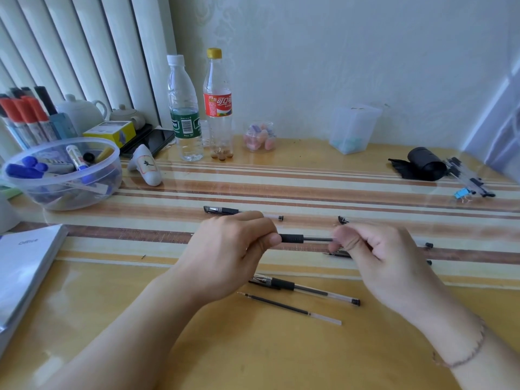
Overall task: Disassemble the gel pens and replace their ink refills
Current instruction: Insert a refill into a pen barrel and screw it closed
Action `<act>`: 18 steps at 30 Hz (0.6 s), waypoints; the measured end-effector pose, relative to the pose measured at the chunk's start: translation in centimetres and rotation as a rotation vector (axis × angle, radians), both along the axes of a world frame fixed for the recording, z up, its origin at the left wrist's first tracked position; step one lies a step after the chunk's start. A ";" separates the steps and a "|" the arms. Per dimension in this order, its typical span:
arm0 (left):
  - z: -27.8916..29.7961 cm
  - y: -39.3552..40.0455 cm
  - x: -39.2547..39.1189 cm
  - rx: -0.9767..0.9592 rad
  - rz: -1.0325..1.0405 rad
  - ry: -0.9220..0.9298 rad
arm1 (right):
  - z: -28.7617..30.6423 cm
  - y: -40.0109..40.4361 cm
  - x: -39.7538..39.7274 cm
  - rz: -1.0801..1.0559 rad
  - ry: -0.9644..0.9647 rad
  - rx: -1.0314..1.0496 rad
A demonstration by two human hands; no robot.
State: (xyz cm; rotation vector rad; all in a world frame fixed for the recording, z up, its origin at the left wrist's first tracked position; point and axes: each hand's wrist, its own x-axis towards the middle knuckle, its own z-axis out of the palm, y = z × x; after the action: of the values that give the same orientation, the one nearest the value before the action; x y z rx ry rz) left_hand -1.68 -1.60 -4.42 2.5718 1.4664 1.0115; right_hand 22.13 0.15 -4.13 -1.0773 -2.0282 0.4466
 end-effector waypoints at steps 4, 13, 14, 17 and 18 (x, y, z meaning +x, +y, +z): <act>-0.2 0.1 0.2 -0.059 -0.026 -0.118 | -0.5 0.1 -0.1 -0.034 -0.078 0.179; -0.3 0.3 0.2 -0.212 0.021 -0.298 | -0.3 -0.1 -0.9 0.020 0.016 0.385; -0.3 0.4 0.2 -0.206 0.020 -0.317 | -0.4 -0.1 -0.9 0.033 0.028 0.310; -0.5 0.5 0.2 -0.143 0.019 -0.299 | -0.8 0.1 -0.9 0.004 -0.064 0.131; -0.6 0.5 0.2 -0.138 0.017 -0.293 | -1.0 0.2 -0.7 -0.018 -0.103 0.147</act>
State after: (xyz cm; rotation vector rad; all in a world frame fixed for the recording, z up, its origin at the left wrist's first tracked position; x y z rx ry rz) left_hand -1.44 -1.06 -4.99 2.2088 1.4275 1.1829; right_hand 21.41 0.35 -5.08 -1.0462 -2.1039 0.2327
